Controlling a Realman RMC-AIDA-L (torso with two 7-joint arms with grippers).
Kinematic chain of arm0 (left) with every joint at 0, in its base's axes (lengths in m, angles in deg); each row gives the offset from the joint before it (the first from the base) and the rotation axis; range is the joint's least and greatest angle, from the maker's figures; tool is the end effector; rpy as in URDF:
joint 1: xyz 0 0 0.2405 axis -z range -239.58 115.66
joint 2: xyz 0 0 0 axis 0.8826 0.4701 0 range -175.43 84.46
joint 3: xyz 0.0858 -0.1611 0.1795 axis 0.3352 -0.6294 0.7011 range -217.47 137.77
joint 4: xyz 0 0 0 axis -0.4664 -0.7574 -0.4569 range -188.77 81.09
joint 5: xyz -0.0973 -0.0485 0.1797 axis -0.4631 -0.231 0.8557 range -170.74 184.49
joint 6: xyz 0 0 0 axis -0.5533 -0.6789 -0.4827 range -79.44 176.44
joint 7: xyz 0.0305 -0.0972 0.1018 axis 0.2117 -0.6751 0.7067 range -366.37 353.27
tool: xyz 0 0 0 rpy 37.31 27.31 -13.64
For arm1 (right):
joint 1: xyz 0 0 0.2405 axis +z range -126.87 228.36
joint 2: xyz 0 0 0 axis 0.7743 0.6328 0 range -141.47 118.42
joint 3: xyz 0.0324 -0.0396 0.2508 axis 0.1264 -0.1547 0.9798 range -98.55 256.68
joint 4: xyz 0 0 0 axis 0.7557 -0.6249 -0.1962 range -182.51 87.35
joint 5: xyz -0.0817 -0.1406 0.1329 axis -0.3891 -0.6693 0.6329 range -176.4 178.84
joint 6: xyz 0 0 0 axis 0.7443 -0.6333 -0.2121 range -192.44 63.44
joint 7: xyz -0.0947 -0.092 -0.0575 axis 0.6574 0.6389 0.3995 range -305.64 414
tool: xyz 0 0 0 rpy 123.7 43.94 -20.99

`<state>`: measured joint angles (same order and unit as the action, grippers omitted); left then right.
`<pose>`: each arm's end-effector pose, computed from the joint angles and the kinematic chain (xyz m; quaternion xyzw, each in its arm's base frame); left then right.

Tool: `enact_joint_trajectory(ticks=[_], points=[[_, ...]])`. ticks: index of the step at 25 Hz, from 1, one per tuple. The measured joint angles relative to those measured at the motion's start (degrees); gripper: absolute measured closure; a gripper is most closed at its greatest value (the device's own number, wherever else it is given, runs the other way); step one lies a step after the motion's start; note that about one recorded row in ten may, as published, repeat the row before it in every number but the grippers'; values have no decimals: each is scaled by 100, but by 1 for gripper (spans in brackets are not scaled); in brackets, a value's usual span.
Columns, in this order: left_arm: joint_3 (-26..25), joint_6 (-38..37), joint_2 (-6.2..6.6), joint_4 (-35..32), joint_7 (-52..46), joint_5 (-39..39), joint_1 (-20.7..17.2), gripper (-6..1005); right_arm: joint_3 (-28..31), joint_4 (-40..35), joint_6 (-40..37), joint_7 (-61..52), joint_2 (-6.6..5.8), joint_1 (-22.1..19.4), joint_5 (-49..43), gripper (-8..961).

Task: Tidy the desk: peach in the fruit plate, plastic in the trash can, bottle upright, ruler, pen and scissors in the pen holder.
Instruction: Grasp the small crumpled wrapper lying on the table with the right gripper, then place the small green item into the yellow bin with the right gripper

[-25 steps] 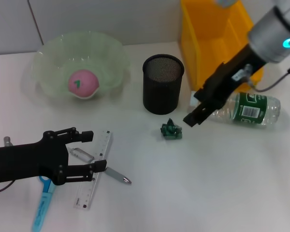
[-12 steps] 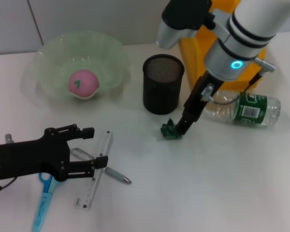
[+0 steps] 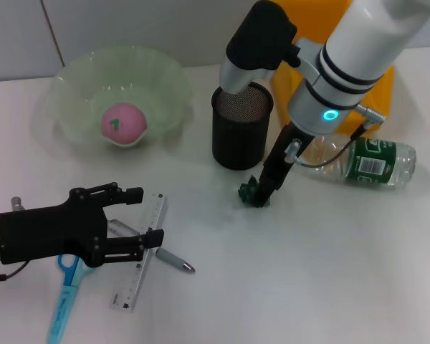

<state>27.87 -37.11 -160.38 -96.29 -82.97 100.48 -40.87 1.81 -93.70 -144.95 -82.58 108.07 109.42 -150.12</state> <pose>-0.2620 0.3006 -0.0098 -0.9552 -0.1585 -0.2325 0.0922 0.1358 0.4063 -0.0524 -0.9387 0.2187 -0.2381 0.1195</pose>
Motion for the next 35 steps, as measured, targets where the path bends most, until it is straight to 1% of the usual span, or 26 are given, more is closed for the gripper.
enact_joint_trajectory(ticks=[9,14,24,32,35], points=[[3,1,-11,0,-12,0,3,189,-404,376,569,71,9,-22,302,138],[4,1,-18,0,-13,0,0,191,-451,565,791,100,11,-8,382,138],[4,1,-16,0,-12,0,0,195,-500,700,943,165,11,-41,551,138],[4,1,-15,0,14,0,0,198,-528,746,957,180,10,-56,611,232],[4,1,-15,0,29,-1,-1,200,-528,707,959,180,10,-93,612,301]])
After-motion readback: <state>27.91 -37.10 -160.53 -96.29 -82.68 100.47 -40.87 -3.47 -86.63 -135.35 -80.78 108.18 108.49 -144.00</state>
